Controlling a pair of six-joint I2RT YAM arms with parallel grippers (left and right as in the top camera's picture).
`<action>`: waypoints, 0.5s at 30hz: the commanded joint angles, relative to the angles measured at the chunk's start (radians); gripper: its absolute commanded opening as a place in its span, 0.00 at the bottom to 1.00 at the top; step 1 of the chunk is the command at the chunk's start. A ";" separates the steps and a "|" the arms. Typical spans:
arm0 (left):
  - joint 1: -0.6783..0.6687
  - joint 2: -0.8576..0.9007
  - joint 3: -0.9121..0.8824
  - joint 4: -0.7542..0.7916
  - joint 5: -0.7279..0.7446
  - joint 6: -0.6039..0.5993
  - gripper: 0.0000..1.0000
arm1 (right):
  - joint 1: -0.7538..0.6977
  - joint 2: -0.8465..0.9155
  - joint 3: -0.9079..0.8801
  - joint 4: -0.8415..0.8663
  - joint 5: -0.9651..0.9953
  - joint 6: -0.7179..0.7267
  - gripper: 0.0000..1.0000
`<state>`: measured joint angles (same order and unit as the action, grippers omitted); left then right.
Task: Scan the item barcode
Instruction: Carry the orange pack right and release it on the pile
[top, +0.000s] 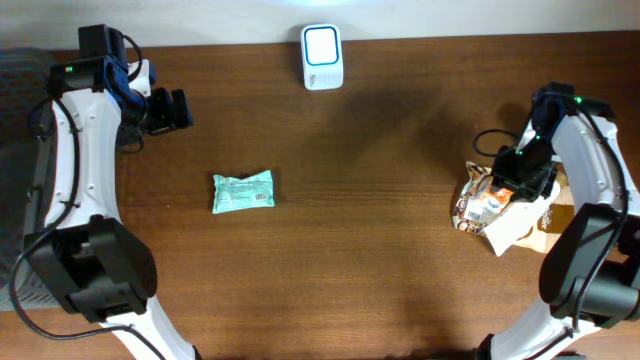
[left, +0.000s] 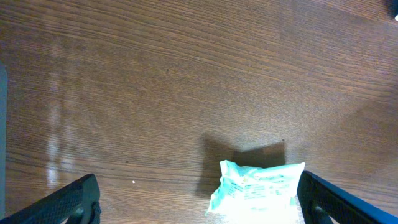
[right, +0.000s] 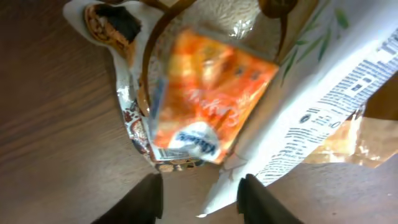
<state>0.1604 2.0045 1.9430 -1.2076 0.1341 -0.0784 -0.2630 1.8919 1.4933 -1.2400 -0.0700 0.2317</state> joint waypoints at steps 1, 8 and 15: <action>0.006 -0.017 0.003 0.001 0.007 0.005 0.99 | 0.003 0.000 -0.006 0.000 -0.009 -0.023 0.43; 0.006 -0.017 0.003 0.001 0.007 0.005 0.99 | 0.208 -0.001 0.116 0.049 -0.457 -0.189 0.56; 0.006 -0.017 0.003 0.001 0.007 0.005 0.99 | 0.594 0.050 0.115 0.449 -0.476 0.154 0.98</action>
<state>0.1604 2.0045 1.9430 -1.2076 0.1345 -0.0784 0.2348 1.8957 1.5963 -0.8803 -0.5240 0.2348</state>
